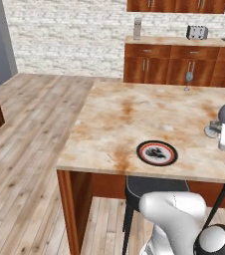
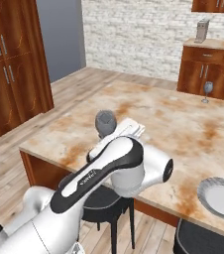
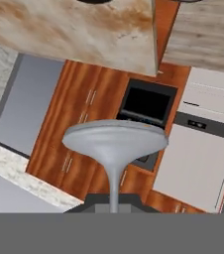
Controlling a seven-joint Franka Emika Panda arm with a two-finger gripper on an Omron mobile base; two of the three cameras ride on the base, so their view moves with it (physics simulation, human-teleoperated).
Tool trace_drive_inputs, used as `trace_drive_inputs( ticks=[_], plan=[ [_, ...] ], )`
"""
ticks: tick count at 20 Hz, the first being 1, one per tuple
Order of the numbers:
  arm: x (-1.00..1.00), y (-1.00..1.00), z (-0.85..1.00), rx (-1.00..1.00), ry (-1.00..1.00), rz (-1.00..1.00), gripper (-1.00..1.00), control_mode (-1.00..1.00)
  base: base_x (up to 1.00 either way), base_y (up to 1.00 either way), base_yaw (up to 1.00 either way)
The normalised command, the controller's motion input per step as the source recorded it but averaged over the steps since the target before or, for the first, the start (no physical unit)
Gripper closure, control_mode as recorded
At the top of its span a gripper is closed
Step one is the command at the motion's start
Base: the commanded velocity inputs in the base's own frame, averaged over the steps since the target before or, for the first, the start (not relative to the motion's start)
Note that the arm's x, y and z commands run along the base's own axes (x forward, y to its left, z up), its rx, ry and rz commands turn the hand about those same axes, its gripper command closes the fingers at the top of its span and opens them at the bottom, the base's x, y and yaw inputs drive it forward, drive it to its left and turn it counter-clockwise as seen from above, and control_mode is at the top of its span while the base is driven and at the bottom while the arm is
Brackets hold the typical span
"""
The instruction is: Retrieve the wine glasses from the counter and place one next to each plate.
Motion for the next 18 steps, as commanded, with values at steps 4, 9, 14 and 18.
trace_drive_inputs(
  ticks=[4,9,14,18],
  plan=[
    [0.56,-0.36,-0.58,-0.15,0.19,0.0,1.0,-1.0,0.0,0.0,0.0],
    [0.67,-0.17,-0.53,-0.09,0.3,0.0,1.0,-1.0,0.0,0.0,0.0],
    [0.7,0.0,-0.46,-0.01,0.08,0.0,1.0,-1.0,0.0,0.0,0.0],
    [0.46,-0.15,-0.49,0.0,0.0,0.0,1.0,-1.0,0.0,0.0,0.0]
  ],
)
